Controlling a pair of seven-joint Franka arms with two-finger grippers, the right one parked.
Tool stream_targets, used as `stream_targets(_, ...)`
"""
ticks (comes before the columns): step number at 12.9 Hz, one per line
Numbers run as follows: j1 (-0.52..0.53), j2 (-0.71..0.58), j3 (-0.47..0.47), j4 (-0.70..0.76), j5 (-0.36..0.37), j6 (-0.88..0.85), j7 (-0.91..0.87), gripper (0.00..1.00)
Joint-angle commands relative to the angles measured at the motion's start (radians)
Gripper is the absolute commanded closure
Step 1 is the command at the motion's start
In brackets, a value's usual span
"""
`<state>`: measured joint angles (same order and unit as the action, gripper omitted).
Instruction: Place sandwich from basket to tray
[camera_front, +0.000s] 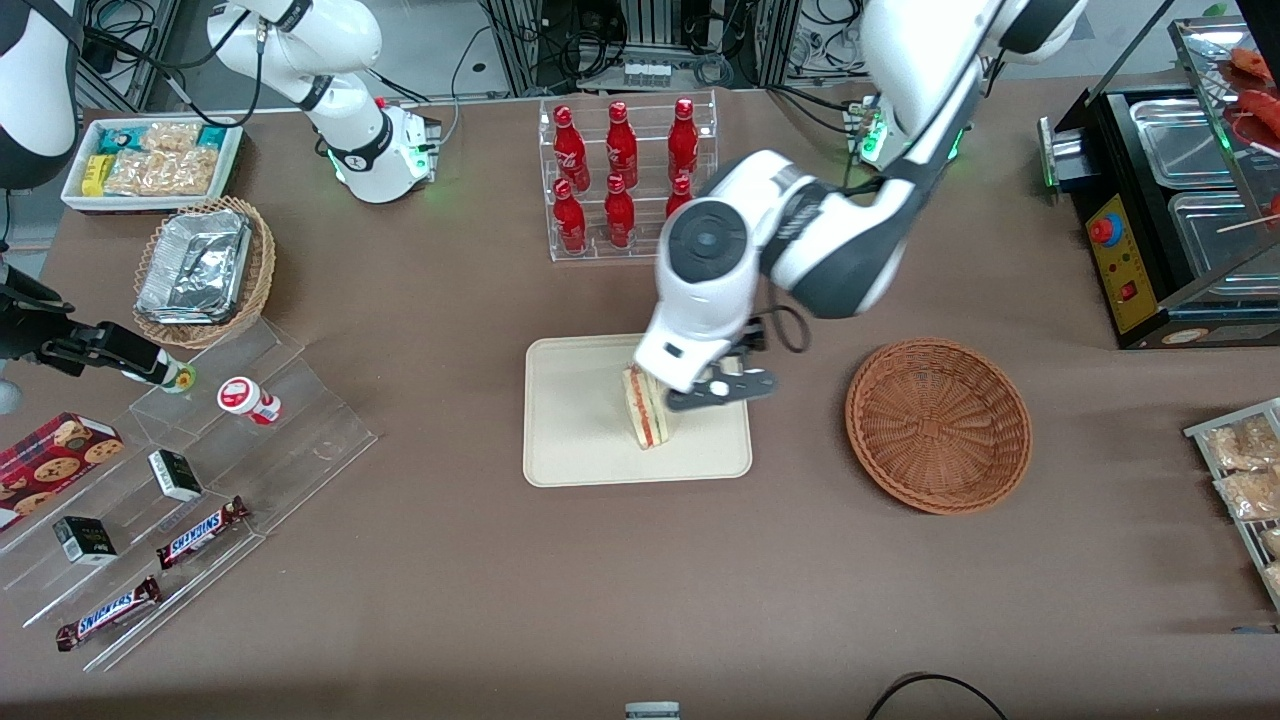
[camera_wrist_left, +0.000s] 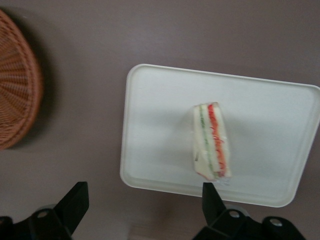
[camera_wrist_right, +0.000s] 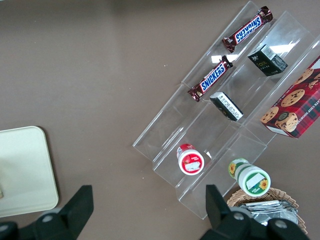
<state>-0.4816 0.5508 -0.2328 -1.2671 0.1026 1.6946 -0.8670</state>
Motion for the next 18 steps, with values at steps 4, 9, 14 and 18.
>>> stream_targets(4, 0.179, -0.184, -0.01, -0.193, -0.038, -0.015, 0.296, 0.0)
stream_targets(9, 0.384, -0.377, -0.008, -0.382, -0.084, -0.03, 0.627, 0.0)
stream_targets(14, 0.524, -0.462, -0.006, -0.394, -0.115, -0.127, 0.816, 0.0)
stream_targets(18, 0.574, -0.526, -0.002, -0.383, -0.106, -0.194, 0.865, 0.0)
